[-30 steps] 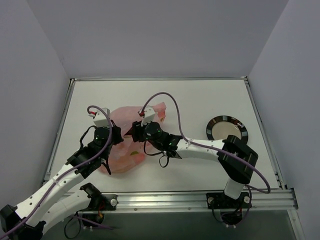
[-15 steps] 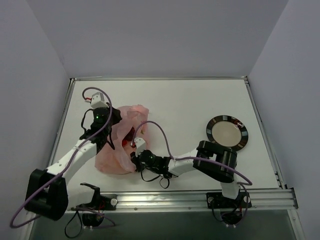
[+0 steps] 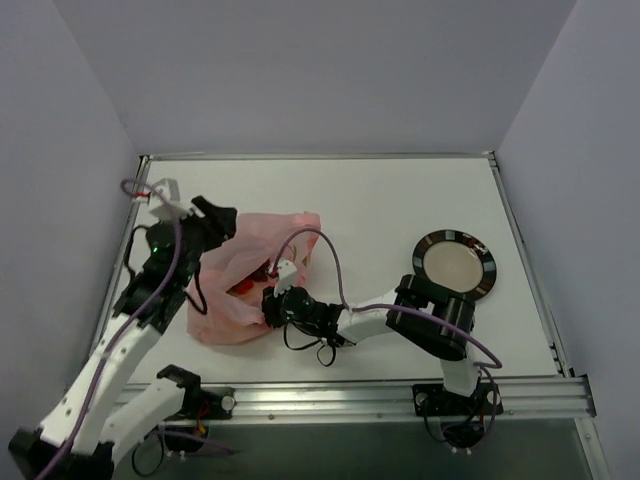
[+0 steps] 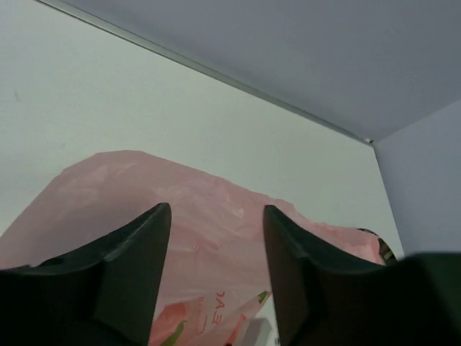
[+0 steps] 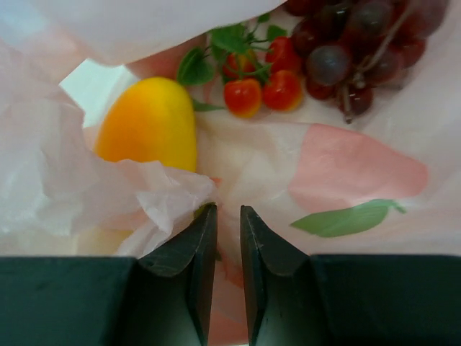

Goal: Take the fake fruits out of the plastic bag

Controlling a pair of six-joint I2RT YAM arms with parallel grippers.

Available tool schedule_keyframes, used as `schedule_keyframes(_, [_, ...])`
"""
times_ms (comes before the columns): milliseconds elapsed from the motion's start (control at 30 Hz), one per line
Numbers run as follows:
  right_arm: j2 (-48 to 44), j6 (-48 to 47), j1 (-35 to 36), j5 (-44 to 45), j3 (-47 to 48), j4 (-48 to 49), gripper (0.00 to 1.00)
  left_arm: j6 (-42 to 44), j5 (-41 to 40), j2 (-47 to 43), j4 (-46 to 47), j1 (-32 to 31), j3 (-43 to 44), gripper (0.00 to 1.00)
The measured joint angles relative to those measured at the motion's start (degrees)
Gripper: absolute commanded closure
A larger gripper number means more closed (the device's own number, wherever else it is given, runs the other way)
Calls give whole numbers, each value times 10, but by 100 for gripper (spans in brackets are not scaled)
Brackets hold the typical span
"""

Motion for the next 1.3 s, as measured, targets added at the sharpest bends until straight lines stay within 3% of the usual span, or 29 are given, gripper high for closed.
schedule_keyframes(33, [0,5,-6,-3,-3,4,84,-1,-11,-49,-34,0,-5,33])
schedule_keyframes(167, [0,19,-24,-11,-10,14,84,-25,-34,-204,-183,-2,-33,15])
schedule_keyframes(200, [0,21,-26,-13,-10,15,84,-32,-33,-224,-219,-5,-34,3])
schedule_keyframes(433, [0,27,-29,-24,-10,16,84,-71,-32,-256,-411,-38,-68,6])
schedule_keyframes(700, [0,31,-29,-27,-10,16,84,-121,-48,-230,-431,-64,-146,0])
schedule_keyframes(767, [0,31,-29,-27,-10,15,85,-134,-63,-210,-414,-68,-172,21])
schedule_keyframes(800, [-1,30,-29,-27,-11,15,84,-140,-72,-196,-400,-68,-185,37])
schedule_keyframes(833, [-3,30,-29,-27,-11,15,83,-145,-80,-183,-388,-68,-197,73])
schedule_keyframes(867, [-5,30,-29,-27,-12,14,80,-152,-88,-171,-378,-68,-208,89])
schedule_keyframes(900, [-9,30,-30,-27,-13,12,77,-154,-97,-161,-371,-68,-216,97])
schedule_keyframes(933, [-16,29,-31,-26,-16,6,73,-157,-103,-151,-361,-68,-226,98])
schedule_keyframes(967, [-24,28,-32,-25,-19,0,60,-159,-108,-147,-354,-68,-237,98])
schedule_keyframes(1033, [-46,22,-37,-25,-22,-20,45,-165,-114,-157,-343,-68,-263,98])
schedule_keyframes(1067, [-61,17,-42,-25,-21,-33,31,-167,-117,-167,-340,-68,-277,98])
schedule_keyframes(1100, [-75,14,-49,-27,-20,-45,26,-168,-120,-182,-338,-68,-291,98])
schedule_keyframes(1200, [-103,-5,-70,-30,5,-88,19,-164,-123,-203,-327,-68,-310,98])
schedule_keyframes(1300, [-102,-22,-88,-35,68,-127,25,-143,-122,-201,-294,-67,-314,98])
